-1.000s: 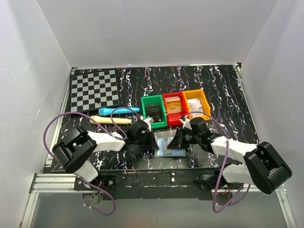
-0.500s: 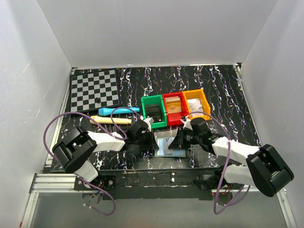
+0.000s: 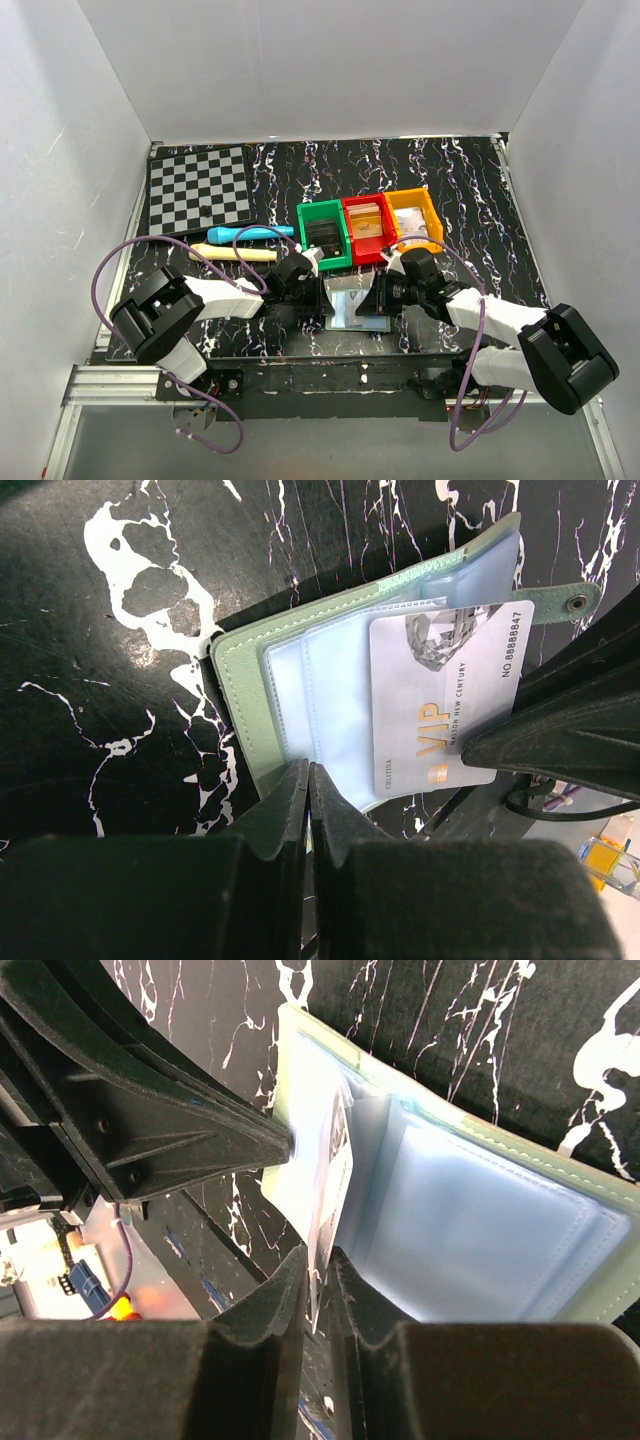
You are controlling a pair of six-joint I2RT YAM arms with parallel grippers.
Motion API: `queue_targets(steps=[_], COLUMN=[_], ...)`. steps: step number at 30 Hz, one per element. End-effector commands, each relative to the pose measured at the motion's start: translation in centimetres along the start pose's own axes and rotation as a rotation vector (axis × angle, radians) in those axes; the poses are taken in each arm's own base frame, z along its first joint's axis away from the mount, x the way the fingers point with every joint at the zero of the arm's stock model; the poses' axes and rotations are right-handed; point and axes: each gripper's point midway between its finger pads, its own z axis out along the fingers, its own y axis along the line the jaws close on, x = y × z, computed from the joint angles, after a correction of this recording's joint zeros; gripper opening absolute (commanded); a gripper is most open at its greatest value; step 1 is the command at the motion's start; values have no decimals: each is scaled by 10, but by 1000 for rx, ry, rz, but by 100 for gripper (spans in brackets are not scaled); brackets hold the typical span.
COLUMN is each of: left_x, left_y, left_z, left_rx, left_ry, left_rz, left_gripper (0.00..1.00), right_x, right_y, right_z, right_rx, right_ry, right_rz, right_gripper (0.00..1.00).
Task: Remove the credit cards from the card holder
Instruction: Remove the credit card from the card holder.
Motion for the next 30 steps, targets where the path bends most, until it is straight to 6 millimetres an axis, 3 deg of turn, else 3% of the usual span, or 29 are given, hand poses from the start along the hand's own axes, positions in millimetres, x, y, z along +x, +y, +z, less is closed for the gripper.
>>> queue_targets(steps=[1, 5, 23, 27, 30], left_x=[11, 11, 4, -7, -25], left_y=[24, 24, 18, -2, -27], left_z=[0, -1, -6, -12, -27], left_rx=[-94, -93, -85, -17, 49], left_ry=[18, 17, -5, -33, -100], left_rz=[7, 8, 14, 48, 79], left_gripper=[0, 0, 0, 28, 36], right_x=[-15, -15, -16, -23, -35], right_y=[10, 7, -6, 1, 10], right_z=[-3, -6, -48, -66, -88], right_rx=[-15, -3, 115, 150, 192], right_ry=[-37, -45, -97, -147, -219], right_rz=[-33, -32, -42, -65, -100], right_gripper=[18, 1, 1, 1, 1])
